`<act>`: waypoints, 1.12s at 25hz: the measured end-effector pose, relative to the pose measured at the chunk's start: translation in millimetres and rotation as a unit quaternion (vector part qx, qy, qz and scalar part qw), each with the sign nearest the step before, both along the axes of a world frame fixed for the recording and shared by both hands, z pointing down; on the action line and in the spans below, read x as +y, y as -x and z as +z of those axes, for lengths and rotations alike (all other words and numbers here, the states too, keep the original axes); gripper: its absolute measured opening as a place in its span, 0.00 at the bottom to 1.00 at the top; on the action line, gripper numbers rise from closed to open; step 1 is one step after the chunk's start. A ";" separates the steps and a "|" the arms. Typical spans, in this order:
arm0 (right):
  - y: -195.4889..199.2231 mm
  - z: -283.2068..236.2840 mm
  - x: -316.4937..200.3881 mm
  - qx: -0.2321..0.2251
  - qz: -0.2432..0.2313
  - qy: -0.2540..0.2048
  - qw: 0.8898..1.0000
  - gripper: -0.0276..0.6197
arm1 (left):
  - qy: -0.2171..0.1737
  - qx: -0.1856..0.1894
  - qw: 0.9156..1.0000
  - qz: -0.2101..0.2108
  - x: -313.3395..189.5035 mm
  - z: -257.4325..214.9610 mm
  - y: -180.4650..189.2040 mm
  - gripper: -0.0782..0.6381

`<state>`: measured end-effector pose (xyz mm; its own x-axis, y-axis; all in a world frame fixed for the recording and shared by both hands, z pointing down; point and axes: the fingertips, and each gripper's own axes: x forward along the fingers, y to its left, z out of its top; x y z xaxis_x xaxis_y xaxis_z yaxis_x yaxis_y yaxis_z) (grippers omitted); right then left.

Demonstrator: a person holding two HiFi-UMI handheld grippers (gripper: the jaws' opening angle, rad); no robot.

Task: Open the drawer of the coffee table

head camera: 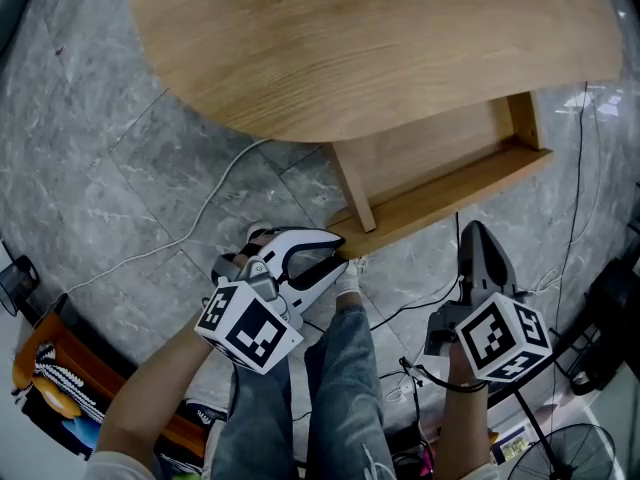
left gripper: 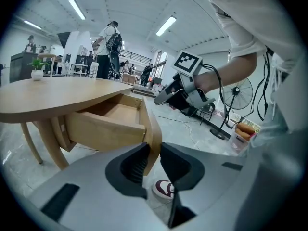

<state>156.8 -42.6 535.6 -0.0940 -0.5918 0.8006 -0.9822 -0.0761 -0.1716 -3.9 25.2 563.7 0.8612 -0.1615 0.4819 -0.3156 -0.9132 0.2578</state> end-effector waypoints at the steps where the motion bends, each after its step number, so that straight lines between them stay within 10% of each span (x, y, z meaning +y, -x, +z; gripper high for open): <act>1: -0.9 -0.2 0.5 0.000 0.001 -0.001 1.000 0.04 | 0.000 0.000 1.000 0.001 0.6 0.3 -0.5 0.21; 28: -15.9 -3.7 19.9 0.004 0.018 -0.005 1.000 0.04 | 0.011 -0.001 1.000 0.016 25.0 3.7 -5.9 0.21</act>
<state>172.7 -22.7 531.9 -0.0666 -0.6025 0.7953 -0.9802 -0.1094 -0.1649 2.0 50.2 567.4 0.8651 -0.1233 0.4862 -0.2864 -0.9172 0.2771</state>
